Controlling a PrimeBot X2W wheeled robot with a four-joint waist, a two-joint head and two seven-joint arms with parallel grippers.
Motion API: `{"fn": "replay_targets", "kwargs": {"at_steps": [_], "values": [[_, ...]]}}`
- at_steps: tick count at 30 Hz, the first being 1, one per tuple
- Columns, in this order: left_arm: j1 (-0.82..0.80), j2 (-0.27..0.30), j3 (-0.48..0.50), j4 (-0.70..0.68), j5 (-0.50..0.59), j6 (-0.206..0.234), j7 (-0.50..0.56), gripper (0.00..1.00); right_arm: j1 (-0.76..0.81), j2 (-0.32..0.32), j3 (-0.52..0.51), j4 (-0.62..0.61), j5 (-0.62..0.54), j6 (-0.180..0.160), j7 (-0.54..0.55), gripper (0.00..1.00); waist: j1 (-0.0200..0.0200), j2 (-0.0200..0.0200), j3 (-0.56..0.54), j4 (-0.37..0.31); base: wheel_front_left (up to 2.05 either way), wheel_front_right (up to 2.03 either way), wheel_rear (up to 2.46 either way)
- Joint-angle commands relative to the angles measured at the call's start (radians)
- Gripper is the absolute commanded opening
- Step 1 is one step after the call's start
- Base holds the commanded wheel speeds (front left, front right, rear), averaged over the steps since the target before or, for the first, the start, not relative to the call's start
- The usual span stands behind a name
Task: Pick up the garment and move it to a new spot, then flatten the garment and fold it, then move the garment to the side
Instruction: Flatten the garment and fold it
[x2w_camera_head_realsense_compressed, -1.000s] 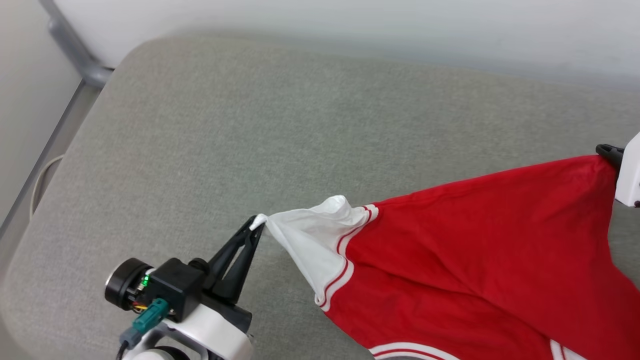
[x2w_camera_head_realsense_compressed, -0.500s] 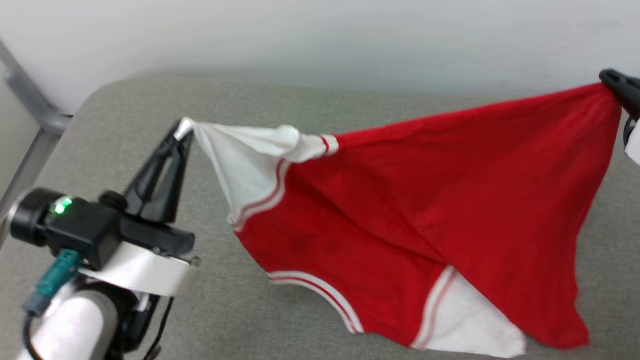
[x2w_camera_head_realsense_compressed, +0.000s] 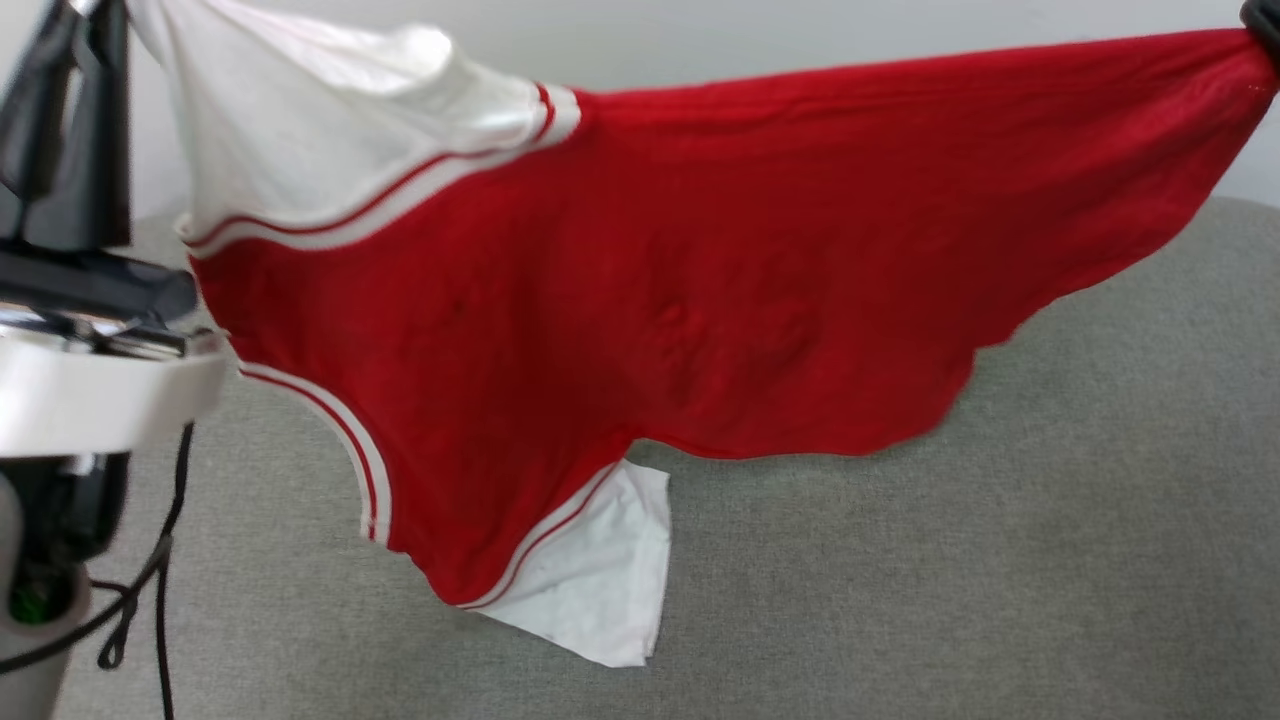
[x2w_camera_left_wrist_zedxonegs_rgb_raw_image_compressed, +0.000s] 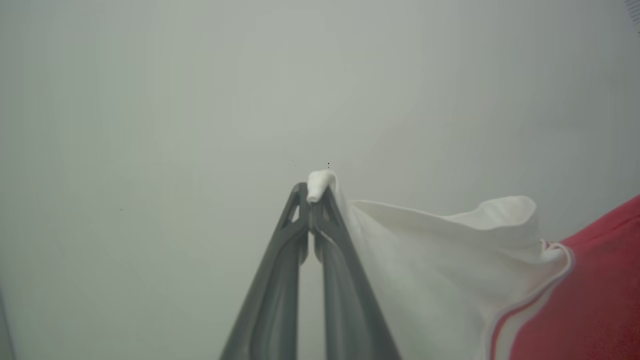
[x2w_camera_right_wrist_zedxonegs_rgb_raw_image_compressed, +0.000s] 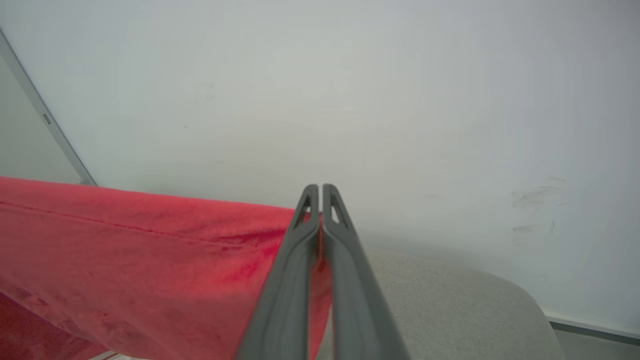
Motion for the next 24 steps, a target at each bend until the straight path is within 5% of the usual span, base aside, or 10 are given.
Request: {"fn": "replay_targets", "kwargs": {"at_steps": [1,13,24], "values": [[-0.029,0.014,0.012,-0.003,0.001,-0.005,0.005,0.0,-0.022,0.007,-0.005,-0.013,-0.005,-0.001,0.005,0.0,0.0001,0.0,0.012,-0.01,0.0,0.0,0.0],[-0.28,0.108,0.041,0.048,-0.012,-0.086,0.056,0.0,-0.135,0.022,-0.032,-0.061,-0.037,-0.001,-0.001,0.0,0.0001,0.0,0.153,-0.036,0.0,0.0,0.0],[-0.699,0.159,-0.05,0.281,0.043,-0.226,0.052,0.0,-0.404,0.007,-0.019,0.022,-0.129,-0.001,-0.052,0.0,0.0001,0.0,0.401,-0.016,0.0,0.0,0.0]]}}
